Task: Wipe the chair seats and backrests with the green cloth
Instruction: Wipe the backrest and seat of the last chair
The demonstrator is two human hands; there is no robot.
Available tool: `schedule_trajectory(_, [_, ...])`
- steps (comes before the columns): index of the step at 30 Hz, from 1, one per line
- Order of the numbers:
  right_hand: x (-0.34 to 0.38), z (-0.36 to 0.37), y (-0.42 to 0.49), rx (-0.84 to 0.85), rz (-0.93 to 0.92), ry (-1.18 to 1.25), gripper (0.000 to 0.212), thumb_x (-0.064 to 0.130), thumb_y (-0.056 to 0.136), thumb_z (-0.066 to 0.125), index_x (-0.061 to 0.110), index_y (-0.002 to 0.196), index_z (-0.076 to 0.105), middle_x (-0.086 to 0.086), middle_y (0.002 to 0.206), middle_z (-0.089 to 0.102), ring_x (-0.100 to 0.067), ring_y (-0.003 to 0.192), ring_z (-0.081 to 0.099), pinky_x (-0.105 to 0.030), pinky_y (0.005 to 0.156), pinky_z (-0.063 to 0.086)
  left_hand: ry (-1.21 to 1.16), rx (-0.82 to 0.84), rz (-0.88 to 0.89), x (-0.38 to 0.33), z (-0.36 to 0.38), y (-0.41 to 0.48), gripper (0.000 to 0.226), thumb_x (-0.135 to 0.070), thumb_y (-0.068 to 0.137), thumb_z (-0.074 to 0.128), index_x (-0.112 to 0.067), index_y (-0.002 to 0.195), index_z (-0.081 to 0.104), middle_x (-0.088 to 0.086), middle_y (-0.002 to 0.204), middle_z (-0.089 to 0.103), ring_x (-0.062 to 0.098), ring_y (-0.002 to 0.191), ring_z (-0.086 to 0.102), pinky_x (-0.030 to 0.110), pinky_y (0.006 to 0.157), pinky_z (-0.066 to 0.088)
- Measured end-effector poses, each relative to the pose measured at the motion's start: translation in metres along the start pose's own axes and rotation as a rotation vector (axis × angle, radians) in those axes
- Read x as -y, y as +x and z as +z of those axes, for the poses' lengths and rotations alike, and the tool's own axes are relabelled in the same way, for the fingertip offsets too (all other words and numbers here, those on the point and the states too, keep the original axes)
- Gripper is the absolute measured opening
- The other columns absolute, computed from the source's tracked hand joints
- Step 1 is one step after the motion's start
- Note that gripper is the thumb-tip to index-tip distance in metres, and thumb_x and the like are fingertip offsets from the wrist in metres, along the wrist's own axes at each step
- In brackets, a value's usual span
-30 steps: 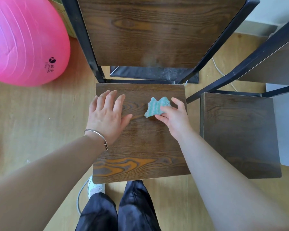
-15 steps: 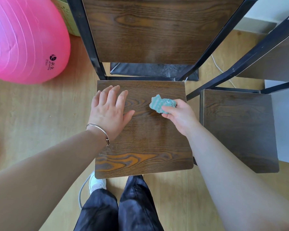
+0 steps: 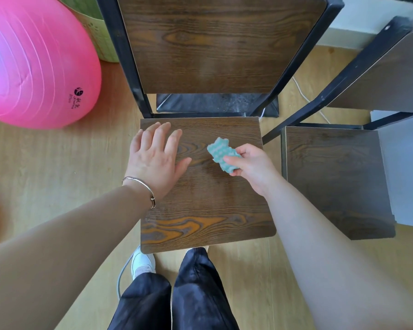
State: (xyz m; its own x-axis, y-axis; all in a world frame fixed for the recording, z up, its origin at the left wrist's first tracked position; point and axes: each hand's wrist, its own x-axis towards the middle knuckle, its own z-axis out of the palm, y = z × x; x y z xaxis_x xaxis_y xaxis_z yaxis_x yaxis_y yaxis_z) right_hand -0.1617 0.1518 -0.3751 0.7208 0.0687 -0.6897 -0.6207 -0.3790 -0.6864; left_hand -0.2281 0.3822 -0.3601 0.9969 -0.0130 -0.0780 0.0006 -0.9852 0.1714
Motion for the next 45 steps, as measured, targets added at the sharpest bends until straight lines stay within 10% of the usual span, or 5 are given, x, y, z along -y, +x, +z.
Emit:
schedule_trajectory(8, [0.054,-0.026,-0.053,0.162,-0.110,0.219,0.083,-0.001,0.085,0.071,0.049,0.142,0.038,0.002,0.121,0.063,-0.021,0.104,0.069,-0.043,0.080,0.060,0.000,-0.109,0.041,-0.008,-0.062,0.001,0.062,-0.051,0.091,0.051,-0.011,0.137,0.047,0.015,0.141,0.045,0.036,0.134,0.037,0.055,0.110,0.028])
schedule_trajectory(17, [0.111,-0.057,-0.113,0.090,-0.239,0.158,0.052,0.007,0.089,0.069,0.014,0.138,0.053,-0.004,0.127,0.060,-0.018,0.108,0.067,-0.034,0.084,0.059,-0.018,-0.212,0.088,-0.034,-0.140,0.017,0.061,-0.050,0.090,0.052,-0.012,0.136,0.048,0.013,0.142,0.045,0.035,0.136,0.036,0.055,0.110,0.027])
schedule_trajectory(30, [0.213,-0.136,-0.086,-0.586,-0.450,-0.246,0.040,0.033,0.084,0.075,0.025,0.120,0.060,0.007,0.116,0.063,-0.010,0.100,0.062,-0.020,0.074,0.055,-0.131,-0.232,-0.054,-0.050,-0.161,0.052,0.060,-0.050,0.089,0.055,-0.016,0.138,0.046,0.009,0.142,0.044,0.030,0.134,0.033,0.054,0.108,0.032])
schedule_trajectory(45, [0.258,-0.139,-0.010,-0.691,-0.403,-0.698,0.037,0.042,0.091,0.064,0.015,0.117,0.062,-0.006,0.110,0.067,-0.020,0.096,0.065,-0.032,0.079,0.057,-0.022,-0.222,0.000,-0.065,-0.180,0.108,0.062,-0.055,0.093,0.040,-0.018,0.143,0.038,0.010,0.146,0.040,0.031,0.138,0.031,0.052,0.112,0.029])
